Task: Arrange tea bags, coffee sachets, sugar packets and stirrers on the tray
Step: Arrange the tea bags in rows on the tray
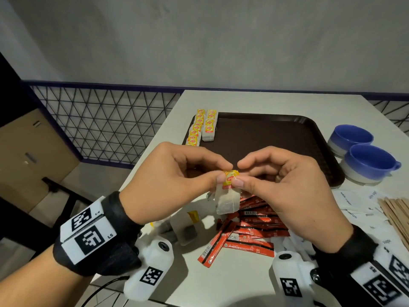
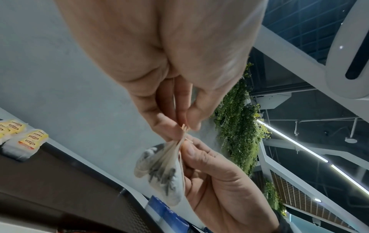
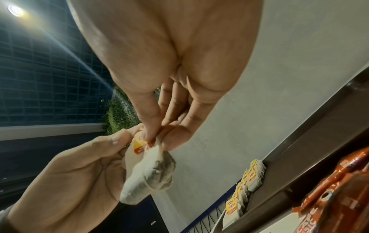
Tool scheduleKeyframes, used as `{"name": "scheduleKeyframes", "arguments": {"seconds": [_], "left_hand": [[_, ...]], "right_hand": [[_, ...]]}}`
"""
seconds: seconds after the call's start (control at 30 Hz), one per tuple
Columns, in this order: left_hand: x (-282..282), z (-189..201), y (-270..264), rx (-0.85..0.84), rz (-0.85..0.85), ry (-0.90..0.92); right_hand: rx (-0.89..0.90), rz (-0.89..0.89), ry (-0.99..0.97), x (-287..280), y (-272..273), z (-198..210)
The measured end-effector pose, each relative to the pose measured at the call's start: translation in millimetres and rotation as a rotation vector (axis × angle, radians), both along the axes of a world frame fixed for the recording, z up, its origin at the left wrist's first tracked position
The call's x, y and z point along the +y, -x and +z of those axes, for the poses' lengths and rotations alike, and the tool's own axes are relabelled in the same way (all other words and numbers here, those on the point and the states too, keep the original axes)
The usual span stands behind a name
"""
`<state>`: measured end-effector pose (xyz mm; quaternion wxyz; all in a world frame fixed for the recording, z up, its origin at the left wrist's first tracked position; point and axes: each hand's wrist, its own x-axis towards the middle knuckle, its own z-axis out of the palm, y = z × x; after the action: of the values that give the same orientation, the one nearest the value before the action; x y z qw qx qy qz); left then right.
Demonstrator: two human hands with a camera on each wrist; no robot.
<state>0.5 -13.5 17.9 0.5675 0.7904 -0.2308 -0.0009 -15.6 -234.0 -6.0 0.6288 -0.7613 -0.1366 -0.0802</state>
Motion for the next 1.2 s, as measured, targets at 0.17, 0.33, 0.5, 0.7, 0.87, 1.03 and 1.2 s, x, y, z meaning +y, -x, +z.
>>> {"name": "scheduleKeyframes", "arguments": {"seconds": [0.17,0.33,0.5,0.7,0.87,1.03,1.2], "left_hand": [[-3,-1,2,-0.034,0.018,-0.048],[-2,-1,-1,-0.028,0.035,-0.053],[-1,-3,-1,-0.007,0.032,-0.033],[6,-6,6,0.107,0.015,0.016],[41,-14,3,0.117,0.006,-0.315],[65,-39,-1,0.124,0.027,-0.860],[58,-61,-1,0.114,-0.043,-1.032]], "right_hand": [[-0.012,0.011,-0.004,1,1,0],[-0.044,0.005,-0.034,1,1,-3],[-0.029,0.040,-0.012,3,2,1],[-0.007,0.068,0.059,5,5,0],[0.028,0.028,0.081,1,4,-5],[0.035,0.014,0.058,0,5,-6],[0.040,0.008,0.077,0,6,-10]]}}
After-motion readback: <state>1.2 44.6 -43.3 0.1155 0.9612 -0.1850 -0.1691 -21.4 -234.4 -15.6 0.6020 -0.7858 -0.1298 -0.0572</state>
